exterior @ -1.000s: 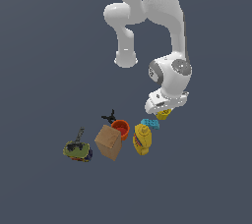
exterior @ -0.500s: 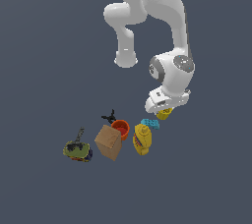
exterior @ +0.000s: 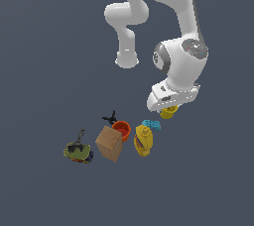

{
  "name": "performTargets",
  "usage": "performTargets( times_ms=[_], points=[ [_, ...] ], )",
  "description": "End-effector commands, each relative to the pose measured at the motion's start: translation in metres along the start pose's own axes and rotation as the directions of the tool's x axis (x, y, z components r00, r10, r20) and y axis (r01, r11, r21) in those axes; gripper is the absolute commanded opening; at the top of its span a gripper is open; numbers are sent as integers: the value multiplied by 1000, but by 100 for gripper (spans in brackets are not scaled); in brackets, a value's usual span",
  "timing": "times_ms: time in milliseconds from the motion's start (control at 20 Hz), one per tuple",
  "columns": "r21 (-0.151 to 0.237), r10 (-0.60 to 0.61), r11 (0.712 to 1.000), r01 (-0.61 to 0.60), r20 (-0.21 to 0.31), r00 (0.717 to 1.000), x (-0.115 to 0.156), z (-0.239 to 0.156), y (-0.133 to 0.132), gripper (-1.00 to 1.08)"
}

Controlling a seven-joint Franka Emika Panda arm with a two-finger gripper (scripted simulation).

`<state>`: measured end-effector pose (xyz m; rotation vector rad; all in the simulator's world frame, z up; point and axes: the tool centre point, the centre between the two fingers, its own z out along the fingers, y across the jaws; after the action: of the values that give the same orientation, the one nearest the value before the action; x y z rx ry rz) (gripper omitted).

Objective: Pick up a designated object from a clutter of objects.

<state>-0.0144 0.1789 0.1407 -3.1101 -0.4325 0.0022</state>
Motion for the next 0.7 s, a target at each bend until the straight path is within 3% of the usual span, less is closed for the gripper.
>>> performTargets(
  times_ms=[0,650],
  points=[
    [1,0,1000,0,-1,1000,9,-24,6,-100],
    [1,0,1000,0,-1,1000,58,-145,35,-100]
  ],
)
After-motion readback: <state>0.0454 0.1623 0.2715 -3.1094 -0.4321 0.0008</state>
